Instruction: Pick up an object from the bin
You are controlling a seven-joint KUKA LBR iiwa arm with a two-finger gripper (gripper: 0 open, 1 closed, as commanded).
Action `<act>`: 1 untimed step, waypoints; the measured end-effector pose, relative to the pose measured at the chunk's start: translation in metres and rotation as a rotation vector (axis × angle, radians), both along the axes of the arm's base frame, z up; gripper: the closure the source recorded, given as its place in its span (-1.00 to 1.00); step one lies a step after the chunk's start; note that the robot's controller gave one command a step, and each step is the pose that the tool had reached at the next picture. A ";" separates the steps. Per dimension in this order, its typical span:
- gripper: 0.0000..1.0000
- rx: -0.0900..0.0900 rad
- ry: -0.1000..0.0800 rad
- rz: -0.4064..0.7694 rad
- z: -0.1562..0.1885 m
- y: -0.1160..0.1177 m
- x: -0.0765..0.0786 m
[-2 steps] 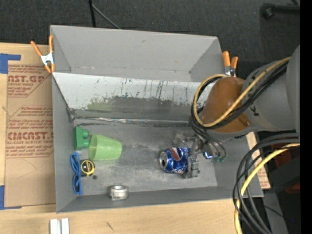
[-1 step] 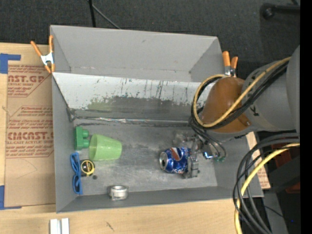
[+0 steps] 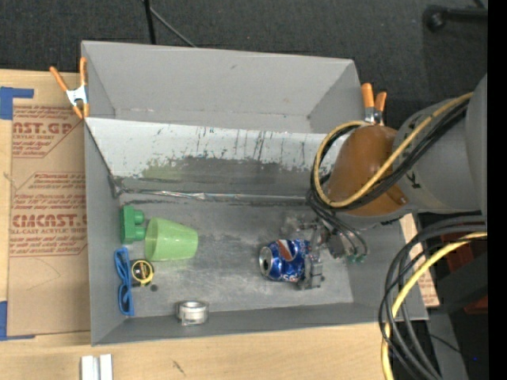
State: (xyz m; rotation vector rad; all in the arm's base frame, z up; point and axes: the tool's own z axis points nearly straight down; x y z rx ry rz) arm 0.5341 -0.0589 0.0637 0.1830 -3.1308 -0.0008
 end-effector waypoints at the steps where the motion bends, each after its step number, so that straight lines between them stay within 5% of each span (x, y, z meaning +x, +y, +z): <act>1: -1.00 -0.001 0.000 0.000 0.000 0.000 0.000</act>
Offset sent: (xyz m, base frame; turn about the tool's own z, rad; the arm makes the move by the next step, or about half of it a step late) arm 0.0000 0.0000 0.0000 0.0000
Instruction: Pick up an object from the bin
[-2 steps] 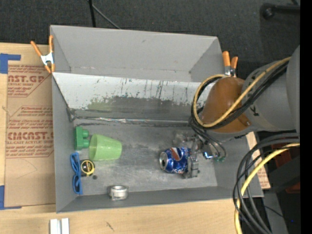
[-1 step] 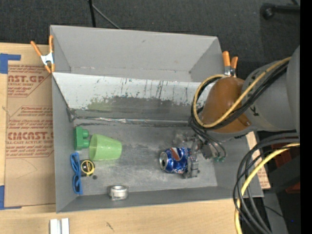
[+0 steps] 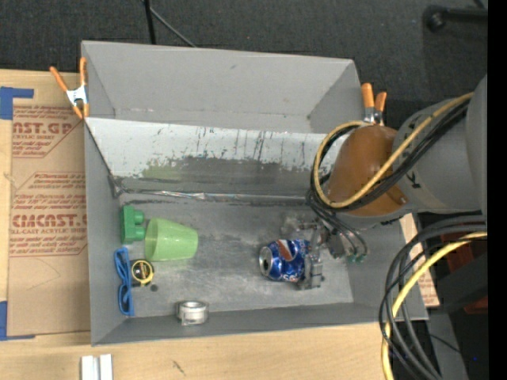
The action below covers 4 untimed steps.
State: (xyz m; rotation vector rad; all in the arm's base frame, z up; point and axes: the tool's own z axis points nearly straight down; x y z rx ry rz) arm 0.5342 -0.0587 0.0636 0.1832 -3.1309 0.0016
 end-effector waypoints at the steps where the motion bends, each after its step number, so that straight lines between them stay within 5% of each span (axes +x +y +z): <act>1: 1.00 0.000 0.000 0.000 0.000 0.000 0.000; 2: 1.00 0.000 -0.006 0.001 0.006 0.000 0.000; 3: 1.00 -0.001 -0.015 0.001 0.089 0.000 0.003; 4: 1.00 -0.001 -0.010 0.000 0.115 0.000 0.004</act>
Offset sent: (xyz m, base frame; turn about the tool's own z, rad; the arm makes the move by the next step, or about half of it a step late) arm 0.0000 0.0000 0.0000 0.0000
